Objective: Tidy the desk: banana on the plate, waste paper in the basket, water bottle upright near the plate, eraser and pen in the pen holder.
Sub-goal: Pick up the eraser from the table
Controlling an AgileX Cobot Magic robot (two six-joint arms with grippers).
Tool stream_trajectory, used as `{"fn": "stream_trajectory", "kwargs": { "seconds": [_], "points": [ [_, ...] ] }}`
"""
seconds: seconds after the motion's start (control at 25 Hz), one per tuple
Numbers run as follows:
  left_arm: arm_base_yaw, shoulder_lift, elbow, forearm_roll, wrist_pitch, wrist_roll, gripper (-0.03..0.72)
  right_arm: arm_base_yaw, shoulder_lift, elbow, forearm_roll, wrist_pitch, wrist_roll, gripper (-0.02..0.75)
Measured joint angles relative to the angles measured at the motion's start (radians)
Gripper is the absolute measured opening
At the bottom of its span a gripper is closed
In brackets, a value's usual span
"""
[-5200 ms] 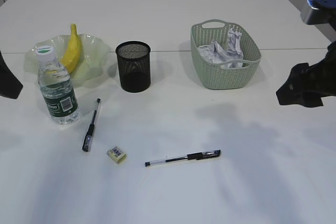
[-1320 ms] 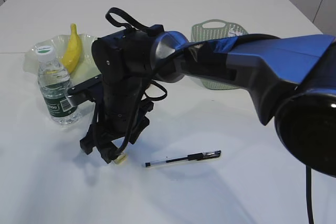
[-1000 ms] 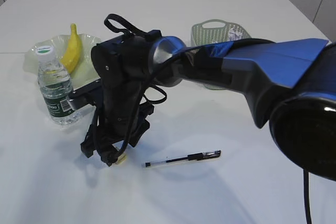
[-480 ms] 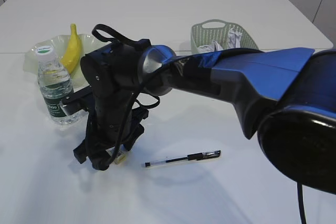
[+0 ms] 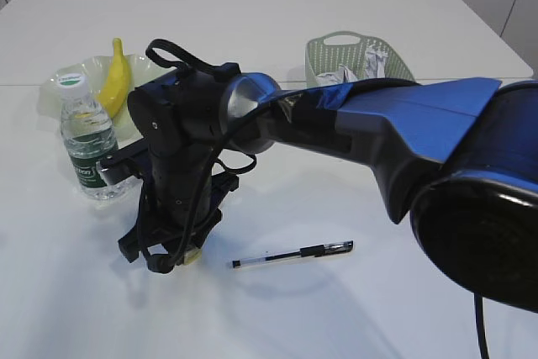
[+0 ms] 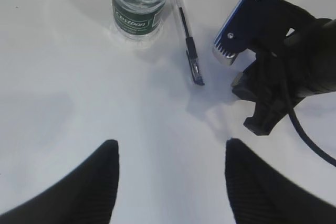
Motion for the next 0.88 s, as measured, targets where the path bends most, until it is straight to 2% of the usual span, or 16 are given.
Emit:
{"fn": "stream_trajectory", "kwargs": {
  "seconds": [0.16,0.64,0.88],
  "points": [
    [0.0,0.0,0.0,0.0,0.0,0.0,0.454,0.0,0.0,0.0,0.0,0.003,0.001,0.2],
    [0.0,0.0,0.0,0.0,0.0,0.0,0.454,-0.004,-0.056,0.004,-0.015,0.068,0.001,0.197],
    [0.0,0.0,0.0,0.0,-0.002,0.0,0.454,-0.047,-0.152,0.004,-0.036,0.106,-0.002,0.197]
  ]
}}
